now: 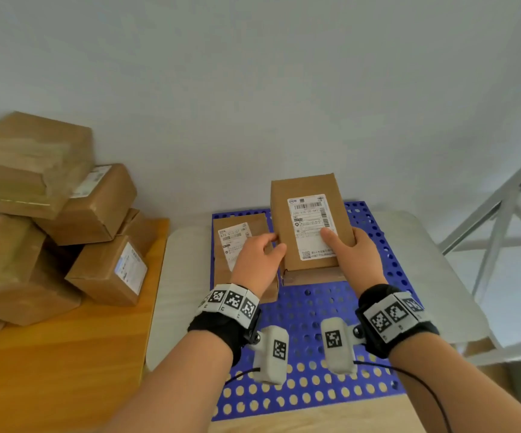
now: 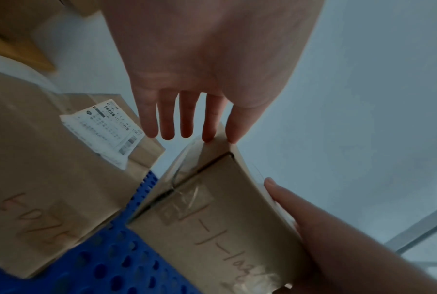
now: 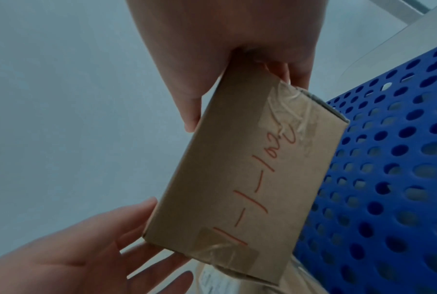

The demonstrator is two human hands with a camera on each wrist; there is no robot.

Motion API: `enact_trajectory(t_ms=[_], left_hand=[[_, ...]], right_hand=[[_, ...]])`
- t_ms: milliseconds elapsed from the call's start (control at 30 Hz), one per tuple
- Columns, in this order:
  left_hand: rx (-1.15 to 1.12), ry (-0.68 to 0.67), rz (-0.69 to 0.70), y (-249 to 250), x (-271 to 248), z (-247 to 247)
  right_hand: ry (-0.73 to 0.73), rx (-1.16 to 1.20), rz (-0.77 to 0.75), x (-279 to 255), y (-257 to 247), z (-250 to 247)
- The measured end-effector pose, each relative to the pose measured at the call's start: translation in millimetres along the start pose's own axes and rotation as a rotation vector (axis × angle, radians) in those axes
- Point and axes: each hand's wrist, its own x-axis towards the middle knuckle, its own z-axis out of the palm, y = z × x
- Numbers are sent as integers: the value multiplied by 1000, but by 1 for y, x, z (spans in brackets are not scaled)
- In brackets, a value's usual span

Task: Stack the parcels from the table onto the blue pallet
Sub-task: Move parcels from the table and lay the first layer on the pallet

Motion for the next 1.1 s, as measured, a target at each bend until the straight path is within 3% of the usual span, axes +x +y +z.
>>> enact_trajectory(t_ms=[400,833,1100], left_hand=[[394,-146,-154,-37,28,40],[512,-152,-77,-44,22,47],[591,-161,-63,-46,20,51]], right_hand=[[-162,-186,155,41,63,23],[-218,-277,271,55,71,35],[-159,-450,153,46,56,39]])
